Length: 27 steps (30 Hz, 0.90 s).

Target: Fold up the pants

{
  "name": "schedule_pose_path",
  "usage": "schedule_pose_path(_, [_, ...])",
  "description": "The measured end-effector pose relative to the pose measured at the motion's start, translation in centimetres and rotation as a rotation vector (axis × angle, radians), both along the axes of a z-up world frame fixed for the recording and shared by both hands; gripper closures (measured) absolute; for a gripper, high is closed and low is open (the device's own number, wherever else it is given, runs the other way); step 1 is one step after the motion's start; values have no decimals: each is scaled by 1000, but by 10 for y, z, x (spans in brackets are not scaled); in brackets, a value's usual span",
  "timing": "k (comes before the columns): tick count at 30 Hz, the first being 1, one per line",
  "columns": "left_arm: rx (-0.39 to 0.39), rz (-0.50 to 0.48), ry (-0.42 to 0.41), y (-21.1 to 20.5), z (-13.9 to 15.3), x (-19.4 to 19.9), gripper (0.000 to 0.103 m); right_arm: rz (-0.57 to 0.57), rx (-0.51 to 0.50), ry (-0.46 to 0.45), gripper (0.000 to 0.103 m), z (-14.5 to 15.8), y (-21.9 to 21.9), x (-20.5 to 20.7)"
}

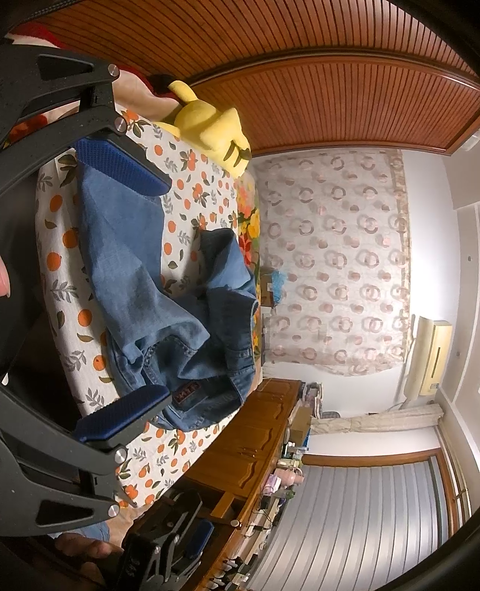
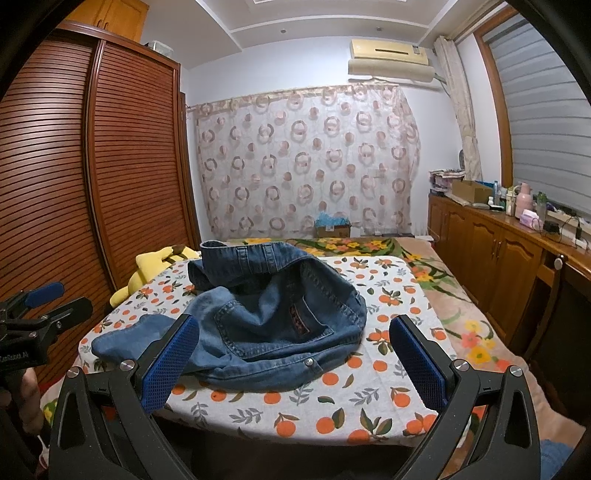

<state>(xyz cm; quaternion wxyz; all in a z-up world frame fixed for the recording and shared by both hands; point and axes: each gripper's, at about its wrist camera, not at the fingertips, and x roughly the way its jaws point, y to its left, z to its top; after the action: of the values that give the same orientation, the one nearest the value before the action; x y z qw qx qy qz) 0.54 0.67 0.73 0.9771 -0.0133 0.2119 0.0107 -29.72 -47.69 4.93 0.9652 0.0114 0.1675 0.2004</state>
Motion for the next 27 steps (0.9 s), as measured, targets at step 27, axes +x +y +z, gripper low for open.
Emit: schedule_pose_path(27, [37, -50, 129, -5, -41, 87, 1, 38, -61, 49, 1, -3, 6, 75])
